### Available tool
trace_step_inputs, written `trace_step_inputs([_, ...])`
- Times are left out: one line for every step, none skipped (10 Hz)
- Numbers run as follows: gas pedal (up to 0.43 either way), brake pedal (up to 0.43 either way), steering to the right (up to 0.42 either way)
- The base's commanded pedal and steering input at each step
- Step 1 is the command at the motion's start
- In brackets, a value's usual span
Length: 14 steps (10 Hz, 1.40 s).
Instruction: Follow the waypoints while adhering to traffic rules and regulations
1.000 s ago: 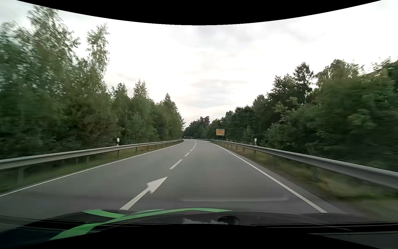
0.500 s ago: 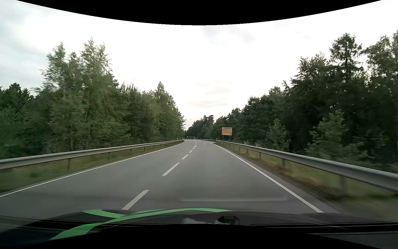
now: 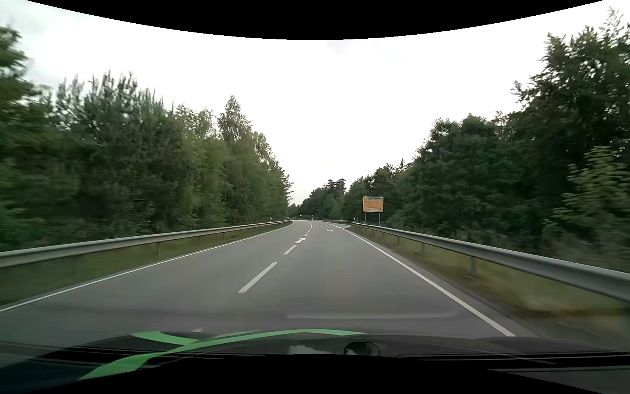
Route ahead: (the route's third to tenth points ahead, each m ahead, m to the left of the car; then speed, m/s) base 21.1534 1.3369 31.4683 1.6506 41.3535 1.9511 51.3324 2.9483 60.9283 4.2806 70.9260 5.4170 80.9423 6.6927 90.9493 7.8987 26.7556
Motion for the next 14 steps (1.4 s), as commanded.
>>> trace_step_inputs([0.228,0.0,-0.009])
trace_step_inputs([0.24,0.0,-0.009])
trace_step_inputs([0.24,0.0,-0.009])
trace_step_inputs([0.24,0.0,-0.008])
trace_step_inputs([0.248,0.0,-0.008])
trace_step_inputs([0.248,0.0,-0.008])
trace_step_inputs([0.26,0.0,-0.007])
trace_step_inputs([0.26,0.0,-0.008])
trace_step_inputs([0.268,0.0,-0.008])
trace_step_inputs([0.268,0.0,-0.008])
trace_step_inputs([0.268,0.0,-0.007])
trace_step_inputs([0.268,0.0,-0.007])
trace_step_inputs([0.268,0.0,-0.008])
trace_step_inputs([0.268,0.0,-0.008])
